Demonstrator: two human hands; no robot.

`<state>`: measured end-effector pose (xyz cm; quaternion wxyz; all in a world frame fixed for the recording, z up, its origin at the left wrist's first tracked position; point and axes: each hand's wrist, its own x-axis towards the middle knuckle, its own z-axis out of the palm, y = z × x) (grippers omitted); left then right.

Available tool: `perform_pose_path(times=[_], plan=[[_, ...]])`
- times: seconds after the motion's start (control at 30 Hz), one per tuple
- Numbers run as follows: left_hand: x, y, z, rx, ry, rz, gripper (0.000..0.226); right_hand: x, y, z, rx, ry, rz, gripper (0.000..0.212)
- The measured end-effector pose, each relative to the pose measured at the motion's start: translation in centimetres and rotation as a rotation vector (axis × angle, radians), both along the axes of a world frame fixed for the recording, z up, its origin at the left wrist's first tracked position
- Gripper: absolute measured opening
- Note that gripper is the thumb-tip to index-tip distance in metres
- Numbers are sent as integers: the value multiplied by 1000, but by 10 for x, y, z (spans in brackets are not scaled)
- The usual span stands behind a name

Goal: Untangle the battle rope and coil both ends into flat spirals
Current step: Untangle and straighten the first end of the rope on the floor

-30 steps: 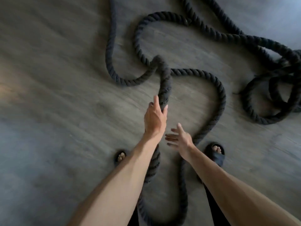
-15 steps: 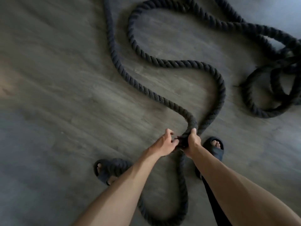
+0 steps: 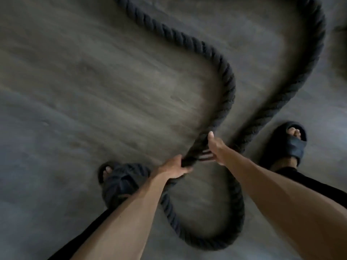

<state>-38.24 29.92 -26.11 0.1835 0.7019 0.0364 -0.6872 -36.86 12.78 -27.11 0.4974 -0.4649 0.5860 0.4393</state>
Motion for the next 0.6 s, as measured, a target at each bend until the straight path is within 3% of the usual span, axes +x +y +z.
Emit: perform_pose_path(times=[0.13,0.23,0.33,0.43,0.6], plan=[[26,58,-37,319,-550,28,65,87,70,-15,87,-186,180,59],[82,93,-59,411,-767,-8,68,145,129,-25,83,-313,247,56],[139,140,-76,514,-888,7,73,193,183,-33,138,-434,407,52],[186,196,-85,587,-970,208,67,223,229,-44,124,-546,536,52],[251,311,-92,720,-887,508,75,213,280,-68,71,-564,620,38]])
